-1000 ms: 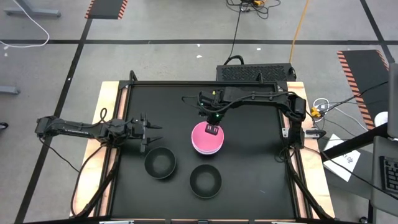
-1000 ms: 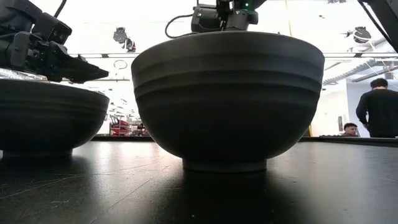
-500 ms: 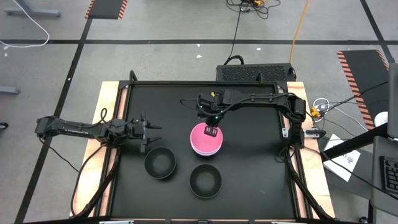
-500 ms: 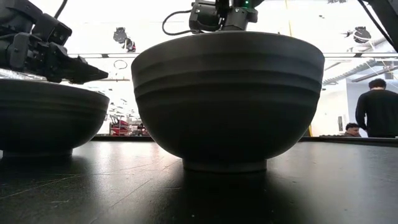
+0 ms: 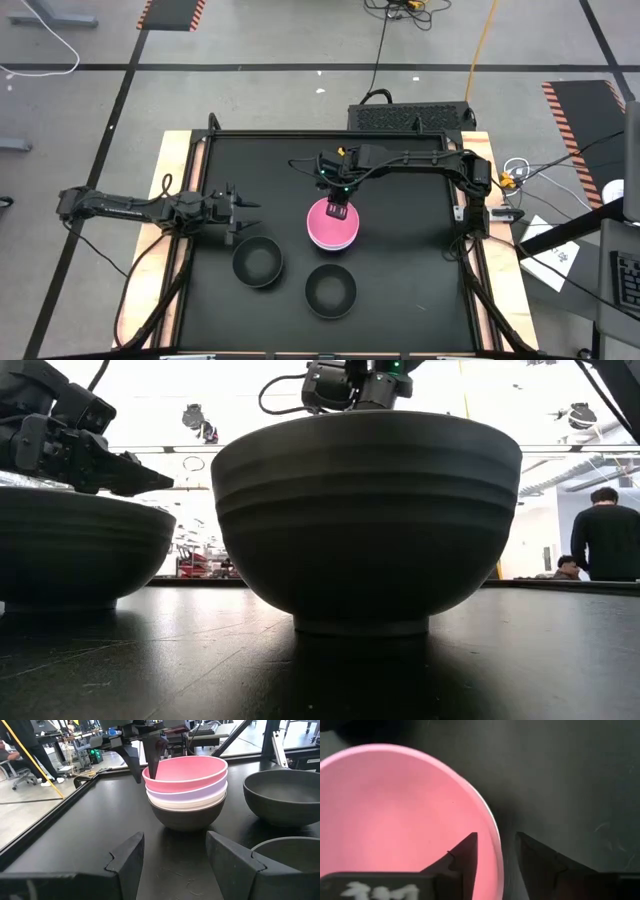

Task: Nest bowls inside each other
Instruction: Stack the left black bowl on top of the pink bowl

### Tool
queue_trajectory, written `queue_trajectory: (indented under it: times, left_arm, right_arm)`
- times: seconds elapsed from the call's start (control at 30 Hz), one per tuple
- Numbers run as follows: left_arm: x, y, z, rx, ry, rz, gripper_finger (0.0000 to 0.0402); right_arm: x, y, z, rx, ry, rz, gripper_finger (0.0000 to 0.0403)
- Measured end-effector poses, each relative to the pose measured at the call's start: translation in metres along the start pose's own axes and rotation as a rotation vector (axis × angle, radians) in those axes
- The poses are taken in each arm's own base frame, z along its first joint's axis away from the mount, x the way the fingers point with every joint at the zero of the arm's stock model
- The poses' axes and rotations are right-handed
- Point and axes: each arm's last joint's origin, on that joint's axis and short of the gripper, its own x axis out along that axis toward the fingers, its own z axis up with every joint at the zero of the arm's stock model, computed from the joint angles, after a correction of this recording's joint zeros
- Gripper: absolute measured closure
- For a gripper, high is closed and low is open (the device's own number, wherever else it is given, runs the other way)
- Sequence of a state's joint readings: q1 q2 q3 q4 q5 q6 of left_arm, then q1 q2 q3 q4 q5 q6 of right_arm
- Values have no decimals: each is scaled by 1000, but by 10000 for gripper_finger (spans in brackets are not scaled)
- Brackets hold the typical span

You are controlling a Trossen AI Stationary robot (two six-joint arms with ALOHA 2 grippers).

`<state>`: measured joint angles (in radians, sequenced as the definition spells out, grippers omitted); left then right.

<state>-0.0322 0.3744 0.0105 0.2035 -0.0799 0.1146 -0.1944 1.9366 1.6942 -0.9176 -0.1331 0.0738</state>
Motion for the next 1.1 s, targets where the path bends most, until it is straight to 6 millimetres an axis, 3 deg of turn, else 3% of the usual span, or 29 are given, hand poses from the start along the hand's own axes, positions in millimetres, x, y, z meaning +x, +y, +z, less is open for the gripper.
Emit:
queue_trajectory:
  times: [0.17, 0.37, 0.47, 0.6, 0.87, 1.1]
  left_arm:
    - [0, 0, 0, 0, 0, 0, 186]
    - [0, 0, 0, 4, -1, 1, 186]
    - [0, 0, 0, 3, 2, 1, 186]
    - [0, 0, -2, 6, 16, -1, 186]
    - [0, 0, -1, 23, 6, 0, 186]
    - [0, 0, 4, 19, -37, 5, 186]
  right_arm:
    - [-10, 0, 2, -41, -50, 3, 250]
    - [-57, 7, 2, -192, -242, 1, 242]
    - [-74, 16, -8, -262, -399, 82, 245]
    - [-89, 19, -45, -331, -559, 95, 247]
    - [-109, -5, -139, -192, -806, 33, 247]
    - [-108, -4, -188, -151, -837, 69, 247]
